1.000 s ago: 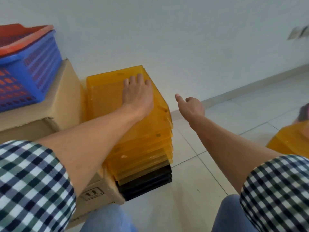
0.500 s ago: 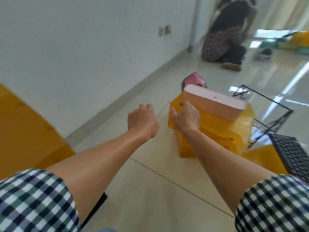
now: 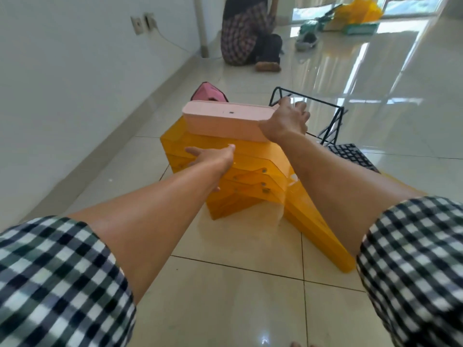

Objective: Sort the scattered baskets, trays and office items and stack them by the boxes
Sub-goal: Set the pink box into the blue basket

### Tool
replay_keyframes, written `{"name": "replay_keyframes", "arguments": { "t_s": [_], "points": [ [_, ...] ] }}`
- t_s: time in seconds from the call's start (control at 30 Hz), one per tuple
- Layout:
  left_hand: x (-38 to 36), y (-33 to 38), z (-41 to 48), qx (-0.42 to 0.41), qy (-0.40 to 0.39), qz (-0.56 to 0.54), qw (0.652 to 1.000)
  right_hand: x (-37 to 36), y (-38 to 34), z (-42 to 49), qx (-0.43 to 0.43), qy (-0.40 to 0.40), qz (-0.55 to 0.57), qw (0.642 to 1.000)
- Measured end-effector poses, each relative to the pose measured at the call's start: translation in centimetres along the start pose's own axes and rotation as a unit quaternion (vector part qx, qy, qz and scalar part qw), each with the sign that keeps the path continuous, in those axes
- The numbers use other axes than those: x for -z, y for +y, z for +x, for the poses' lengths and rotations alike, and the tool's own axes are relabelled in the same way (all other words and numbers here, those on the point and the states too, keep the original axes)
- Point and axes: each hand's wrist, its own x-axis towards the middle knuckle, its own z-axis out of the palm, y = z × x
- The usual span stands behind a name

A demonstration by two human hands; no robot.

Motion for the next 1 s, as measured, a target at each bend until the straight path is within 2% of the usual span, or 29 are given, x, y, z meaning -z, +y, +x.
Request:
{"name": "replay_keyframes", "arguments": {
  "t_s": [0.13, 0.3, 0.4, 0.47, 0.57, 0.73, 0.8, 0.93, 1.0],
  "points": [
    [-1.0, 0.3, 0.5, -0.005, -0.011, 0.035, 0.999, -1.2, 0.2, 2.2, 0.022, -0.060, -0.012, 0.998],
    [-1.6, -1.0, 1.4, 0.045, -0.090, 0.077, 0.992, -3.3, 0.8, 4.9, 0.031, -0.118, 0.006, 0.992],
    [-1.2, -1.2, 1.8, 0.046, -0.100, 0.062, 0.992, -4.6, 1.1, 5.5, 0.050, -0.152, 0.017, 0.987],
    [-0.8, -0.6, 2.0, 0.044, -0.099, 0.016, 0.994, -5.3, 1.3, 5.4, 0.055, -0.148, 0.020, 0.987],
    [-0.7, 0.8, 1.6, 0.036, -0.091, -0.048, 0.994, -5.6, 1.3, 5.3, 0.051, -0.099, -0.012, 0.994],
    [-1.7, 2.2, 0.4, 0.038, -0.083, -0.045, 0.995, -5.6, 0.2, 5.6, 0.035, -0.028, -0.038, 0.998],
    [-2.1, 2.1, 0.2, 0.043, -0.089, -0.036, 0.994, -6.1, 0.1, 5.7, 0.017, -0.040, -0.040, 0.998],
    [-2.4, 1.7, 0.4, 0.049, -0.094, -0.025, 0.994, -7.1, 0.6, 6.2, 0.010, -0.120, -0.018, 0.993],
    [-2.3, 1.6, 0.8, 0.053, -0.097, -0.034, 0.993, -7.6, 0.5, 6.2, 0.015, -0.109, -0.020, 0.994]
  ]
}}
